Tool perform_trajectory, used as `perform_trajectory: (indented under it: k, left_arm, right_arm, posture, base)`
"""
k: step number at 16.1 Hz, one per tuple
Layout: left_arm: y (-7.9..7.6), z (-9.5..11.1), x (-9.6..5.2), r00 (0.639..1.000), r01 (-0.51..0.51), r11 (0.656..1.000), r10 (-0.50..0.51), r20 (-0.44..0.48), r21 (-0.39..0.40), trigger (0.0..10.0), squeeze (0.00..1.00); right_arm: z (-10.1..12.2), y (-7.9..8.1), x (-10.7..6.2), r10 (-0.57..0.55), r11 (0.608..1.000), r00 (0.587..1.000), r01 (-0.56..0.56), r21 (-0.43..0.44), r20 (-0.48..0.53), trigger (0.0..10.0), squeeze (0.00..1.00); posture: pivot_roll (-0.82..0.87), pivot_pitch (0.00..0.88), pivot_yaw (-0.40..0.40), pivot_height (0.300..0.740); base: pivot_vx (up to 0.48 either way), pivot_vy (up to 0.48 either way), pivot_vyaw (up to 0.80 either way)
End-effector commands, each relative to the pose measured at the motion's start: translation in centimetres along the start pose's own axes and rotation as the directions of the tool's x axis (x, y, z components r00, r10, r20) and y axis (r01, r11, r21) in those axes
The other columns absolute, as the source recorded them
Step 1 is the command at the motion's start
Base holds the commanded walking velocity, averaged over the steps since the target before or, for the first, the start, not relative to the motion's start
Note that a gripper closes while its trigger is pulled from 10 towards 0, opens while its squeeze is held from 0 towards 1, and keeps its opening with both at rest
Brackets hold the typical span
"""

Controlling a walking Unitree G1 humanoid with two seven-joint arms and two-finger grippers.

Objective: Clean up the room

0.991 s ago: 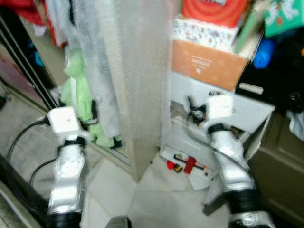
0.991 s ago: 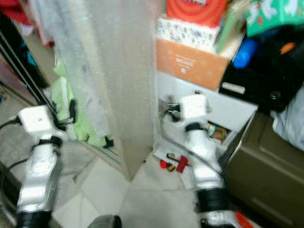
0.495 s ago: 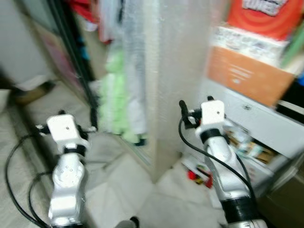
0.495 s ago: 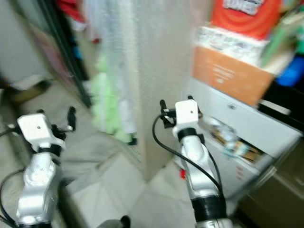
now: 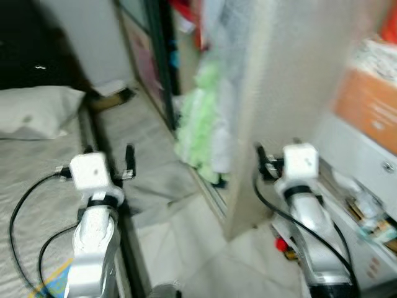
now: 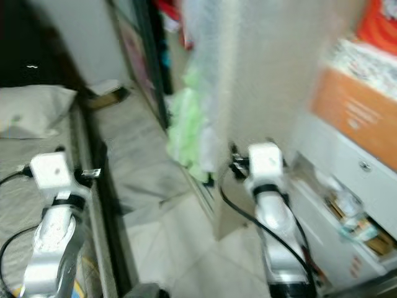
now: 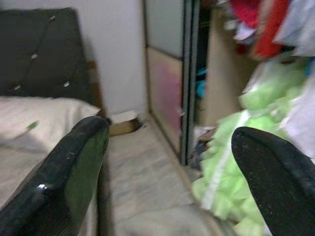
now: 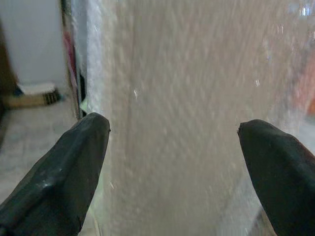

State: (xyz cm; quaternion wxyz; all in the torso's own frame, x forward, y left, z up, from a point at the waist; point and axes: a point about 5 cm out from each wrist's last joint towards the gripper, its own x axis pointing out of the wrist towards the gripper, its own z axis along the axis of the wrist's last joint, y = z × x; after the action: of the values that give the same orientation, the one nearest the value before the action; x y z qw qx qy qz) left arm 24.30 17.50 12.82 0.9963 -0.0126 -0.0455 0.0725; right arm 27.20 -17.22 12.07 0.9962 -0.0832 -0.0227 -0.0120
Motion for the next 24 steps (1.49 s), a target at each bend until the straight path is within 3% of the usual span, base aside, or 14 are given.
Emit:
perform_trajectory:
  k: [1,7,13,18,24]
  left_arm:
    - [0.7,-0.1,0.0,1.0,-0.011,1.0,0.011,-0.019,0.014,10.0,0.0]
    - [0.6,0.1,0.4,1.0,0.002,0.999,-0.002,-0.017,0.033,10.0,0.0]
    - [0.8,0.2,0.2,1.0,-0.002,0.999,0.003,-0.027,0.034,10.0,0.0]
    - [0.4,0.2,0.6,1.0,0.009,0.999,-0.009,-0.022,0.034,10.0,0.0]
    - [0.4,0.2,0.6,1.0,0.012,1.0,-0.011,-0.025,0.015,10.0,0.0]
  right_arm:
    - [0.9,0.6,0.1,0.008,1.0,1.0,-0.008,0.013,0.026,10.0,0.0]
    - [1.2,0.5,0.2,-0.014,1.0,1.0,0.014,-0.006,0.027,10.0,0.0]
    - [-0.4,-2.0,-4.4,0.012,0.991,0.998,-0.019,-0.136,-0.055,10.0,0.0]
    - [0.0,-1.5,-3.6,0.016,0.993,0.999,-0.02,-0.113,-0.036,10.0,0.0]
    - [0.1,-1.3,-3.6,0.034,0.994,0.999,-0.038,-0.103,-0.04,10.0,0.0]
  posture:
    - [0.01,0.053,0.036,0.74]
    - [0.02,0.033,0.035,0.74]
    - [-0.01,0.034,0.039,0.74]
    - [-0.01,0.031,0.038,0.74]
    - [-0.01,0.034,0.031,0.74]
  base:
    - [0.0,0.0,0.8]
    - [0.0,0.0,0.57]
    - [0.0,0.0,0.13]
    - [0.0,0.0,0.76]
    - [0.0,-0.134,0.0]
